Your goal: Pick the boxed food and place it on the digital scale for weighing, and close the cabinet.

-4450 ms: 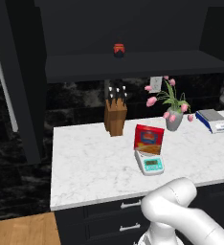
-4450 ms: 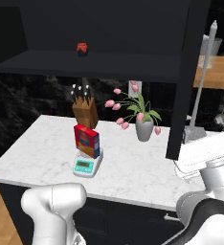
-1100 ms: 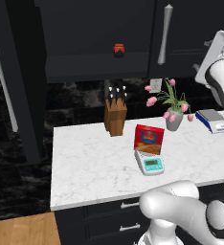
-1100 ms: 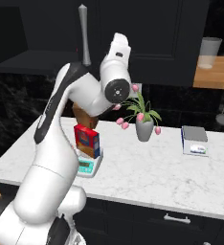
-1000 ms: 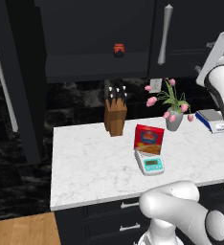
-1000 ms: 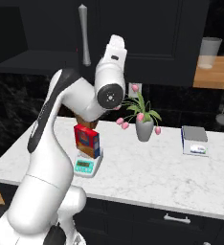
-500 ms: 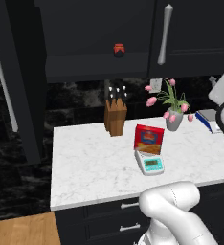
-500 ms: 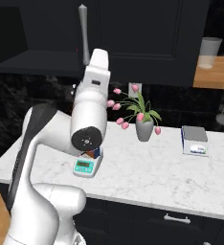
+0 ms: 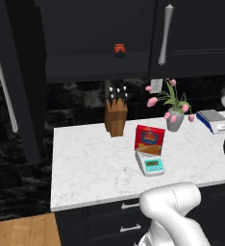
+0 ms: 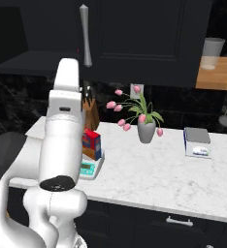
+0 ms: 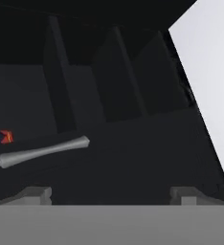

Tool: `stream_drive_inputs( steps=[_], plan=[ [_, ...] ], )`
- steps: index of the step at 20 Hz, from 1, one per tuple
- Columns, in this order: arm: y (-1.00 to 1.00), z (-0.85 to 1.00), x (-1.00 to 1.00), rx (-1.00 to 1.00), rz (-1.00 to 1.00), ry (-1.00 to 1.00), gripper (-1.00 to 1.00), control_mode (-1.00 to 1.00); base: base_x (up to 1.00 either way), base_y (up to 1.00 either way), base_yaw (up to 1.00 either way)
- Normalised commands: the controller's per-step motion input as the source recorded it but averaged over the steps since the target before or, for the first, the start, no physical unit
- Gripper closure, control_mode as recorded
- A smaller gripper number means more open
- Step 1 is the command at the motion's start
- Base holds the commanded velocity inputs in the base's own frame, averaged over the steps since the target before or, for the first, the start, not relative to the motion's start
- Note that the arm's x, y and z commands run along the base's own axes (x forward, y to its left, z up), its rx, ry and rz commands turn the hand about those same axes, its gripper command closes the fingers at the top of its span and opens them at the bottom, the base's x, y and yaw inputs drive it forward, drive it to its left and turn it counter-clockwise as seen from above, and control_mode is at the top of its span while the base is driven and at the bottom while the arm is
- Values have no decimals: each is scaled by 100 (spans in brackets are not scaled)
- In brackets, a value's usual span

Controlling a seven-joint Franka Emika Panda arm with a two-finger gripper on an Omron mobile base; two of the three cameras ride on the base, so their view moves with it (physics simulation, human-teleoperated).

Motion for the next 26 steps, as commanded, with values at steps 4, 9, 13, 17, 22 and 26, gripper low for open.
stream_drive_inputs(
  steps=[4,9,13,17,22,26],
  plan=[
    [42,0,-100,0,-7,-21,-100,-100,0,0,0],
    [61,15,-100,0,-3,9,-100,-100,0,0,0],
    [100,-22,-100,0,-5,11,-100,-100,0,0,0],
    [100,-65,-99,2,-20,1,-100,-100,0,0,0],
    [100,-82,-54,11,-26,-3,-100,-100,0,0,0],
    [100,-81,5,9,-26,-10,-100,-100,0,0,0]
  ],
)
